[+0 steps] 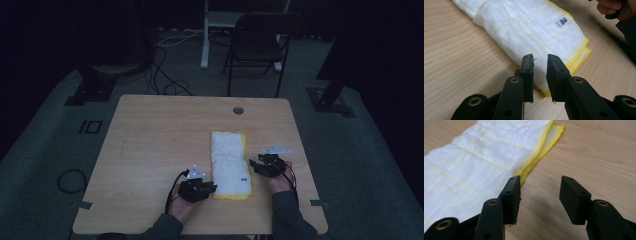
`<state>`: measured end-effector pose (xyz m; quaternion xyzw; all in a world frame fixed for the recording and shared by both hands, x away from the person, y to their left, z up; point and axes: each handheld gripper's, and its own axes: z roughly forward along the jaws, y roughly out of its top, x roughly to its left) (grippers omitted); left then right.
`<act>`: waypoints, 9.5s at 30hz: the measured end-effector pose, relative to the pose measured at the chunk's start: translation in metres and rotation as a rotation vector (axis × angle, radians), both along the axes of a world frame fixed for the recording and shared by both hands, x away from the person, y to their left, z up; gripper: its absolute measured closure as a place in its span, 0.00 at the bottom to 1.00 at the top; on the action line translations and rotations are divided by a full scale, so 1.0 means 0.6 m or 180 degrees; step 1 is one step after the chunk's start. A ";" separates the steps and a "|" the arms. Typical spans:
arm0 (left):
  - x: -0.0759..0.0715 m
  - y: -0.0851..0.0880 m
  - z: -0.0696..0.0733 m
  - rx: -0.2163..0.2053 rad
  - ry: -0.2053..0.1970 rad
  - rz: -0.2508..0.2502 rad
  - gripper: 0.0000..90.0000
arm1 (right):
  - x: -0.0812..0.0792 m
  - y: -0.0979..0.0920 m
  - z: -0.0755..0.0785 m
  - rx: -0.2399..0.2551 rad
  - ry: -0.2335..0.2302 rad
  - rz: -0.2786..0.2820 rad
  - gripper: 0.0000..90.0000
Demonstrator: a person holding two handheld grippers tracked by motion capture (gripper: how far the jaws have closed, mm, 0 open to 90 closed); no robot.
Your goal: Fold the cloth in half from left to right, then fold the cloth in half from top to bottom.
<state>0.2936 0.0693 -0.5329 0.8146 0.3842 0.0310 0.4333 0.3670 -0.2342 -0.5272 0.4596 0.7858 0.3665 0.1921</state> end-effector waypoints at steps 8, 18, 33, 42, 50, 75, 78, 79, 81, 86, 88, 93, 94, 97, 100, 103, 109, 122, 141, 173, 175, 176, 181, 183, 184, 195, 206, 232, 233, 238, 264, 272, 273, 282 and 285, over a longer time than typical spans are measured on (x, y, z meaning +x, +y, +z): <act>0.001 0.018 0.001 0.0010 -0.0039 0.0089 0.83 | 0.030 0.012 0.005 0.0050 -0.0080 -0.0057 0.59; 0.030 0.052 0.008 -0.0005 -0.0157 0.0281 0.80 | 0.071 0.033 0.012 0.0061 -0.0172 -0.0059 0.63; 0.114 0.070 0.015 0.0062 -0.0222 0.0519 0.76 | 0.115 0.049 0.031 0.0124 -0.0237 -0.0093 0.63; 0.170 0.046 0.027 0.0046 -0.0300 0.0593 0.73 | 0.141 0.062 0.044 0.0069 -0.0314 -0.0089 0.86; 0.224 0.021 0.026 0.0087 -0.0229 0.0650 0.71 | 0.176 0.076 0.041 0.0000 -0.0171 -0.0133 0.80; 0.284 -0.027 -0.004 0.0248 -0.0081 0.0735 0.70 | 0.220 0.057 0.001 0.0054 0.0302 -0.0442 0.83; 0.291 -0.026 -0.004 0.0253 -0.0071 0.0788 0.69 | 0.219 0.055 -0.001 0.0198 0.0315 -0.0503 0.72; 0.294 -0.025 -0.003 0.0244 -0.0064 0.0810 0.69 | 0.219 0.055 0.000 0.0245 0.0317 -0.0529 0.70; 0.300 -0.024 -0.002 0.0249 -0.0052 0.0850 0.69 | 0.221 0.057 0.000 0.0265 0.0335 -0.0576 0.66; 0.316 -0.024 -0.005 0.0229 0.0050 0.0943 0.68 | 0.225 0.062 -0.004 0.0152 0.0400 -0.0631 0.64; 0.320 -0.028 -0.007 0.0246 0.0080 0.0971 0.68 | 0.225 0.065 -0.007 0.0090 0.0420 -0.0607 0.65; 0.324 -0.034 -0.008 0.0312 0.0059 0.1004 0.68 | 0.222 0.075 -0.009 -0.0065 0.0409 -0.0575 0.70; 0.324 -0.035 -0.008 0.0320 0.0053 0.1010 0.68 | 0.221 0.076 -0.009 -0.0083 0.0410 -0.0560 0.73; 0.325 -0.041 -0.006 0.0360 0.0076 0.0994 0.71 | 0.220 0.080 -0.008 -0.0052 0.0429 -0.0525 0.85; 0.327 -0.046 -0.004 0.0387 0.0140 0.0970 0.77 | 0.222 0.082 -0.007 -0.0032 0.0476 -0.0464 0.93; 0.328 -0.047 -0.003 0.0385 0.0217 0.0938 0.91 | 0.224 0.081 -0.006 -0.0041 0.0475 -0.0438 0.96; 0.327 -0.048 0.009 0.0412 0.0124 0.0900 0.98 | 0.221 0.078 0.004 -0.0039 0.0347 -0.0440 0.98; 0.328 -0.043 0.060 0.0166 -0.0103 0.0862 0.98 | 0.213 0.063 0.040 0.0138 0.0094 -0.0418 0.98; 0.309 -0.040 0.115 -0.0053 -0.0331 0.0696 0.98 | 0.180 0.047 0.090 0.0298 -0.0240 -0.0308 0.98; 0.213 -0.015 0.130 -0.0250 -0.0516 0.0475 0.98 | 0.078 0.027 0.112 0.0500 -0.0560 -0.0028 0.98; 0.209 -0.012 0.130 -0.0269 -0.0501 0.0469 0.98 | 0.072 0.027 0.116 0.0494 -0.0581 -0.0014 0.98; 0.206 -0.012 0.131 -0.0267 -0.0508 0.0464 0.98 | 0.070 0.027 0.117 0.0491 -0.0586 -0.0002 0.98; 0.195 -0.007 0.131 -0.0279 -0.0527 0.0432 0.98 | 0.059 0.028 0.122 0.0467 -0.0608 0.0043 0.98; 0.190 -0.005 0.130 -0.0290 -0.0523 0.0425 0.98 | 0.056 0.028 0.123 0.0480 -0.0612 0.0057 0.98; 0.188 -0.004 0.130 -0.0290 -0.0528 0.0420 0.98 | 0.053 0.028 0.123 0.0480 -0.0613 0.0062 0.98; 0.169 0.003 0.125 -0.0362 -0.0511 0.0413 0.98 | 0.028 0.026 0.120 0.0551 -0.0616 0.0085 0.98; 0.145 0.005 0.122 -0.0377 -0.0540 0.0356 0.98 | 0.006 0.021 0.116 0.0619 -0.0593 0.0111 0.98; 0.105 0.012 0.099 -0.0372 -0.0508 0.0327 0.98 | -0.036 0.022 0.090 0.0629 -0.0516 0.0169 0.98; 0.104 0.011 0.098 -0.0365 -0.0514 0.0327 0.98 | -0.037 0.022 0.089 0.0634 -0.0510 0.0169 0.98; 0.101 0.012 0.095 -0.0355 -0.0493 0.0311 0.98 | -0.041 0.022 0.084 0.0631 -0.0497 0.0170 0.98; 0.073 0.007 0.074 -0.0260 -0.0484 0.0249 0.98 | -0.063 0.021 0.061 0.0633 -0.0425 0.0172 0.98; 0.065 0.006 0.064 -0.0224 -0.0463 0.0226 0.98 | -0.070 0.019 0.053 0.0639 -0.0390 0.0173 0.98; 0.064 0.006 0.063 -0.0218 -0.0456 0.0219 0.98 | -0.070 0.019 0.053 0.0635 -0.0390 0.0173 0.98; 0.059 0.006 0.052 -0.0195 -0.0414 0.0210 0.98 | -0.074 0.020 0.046 0.0630 -0.0358 0.0184 0.98; 0.057 0.006 0.050 -0.0198 -0.0398 0.0210 0.98 | -0.075 0.021 0.043 0.0628 -0.0341 0.0182 0.98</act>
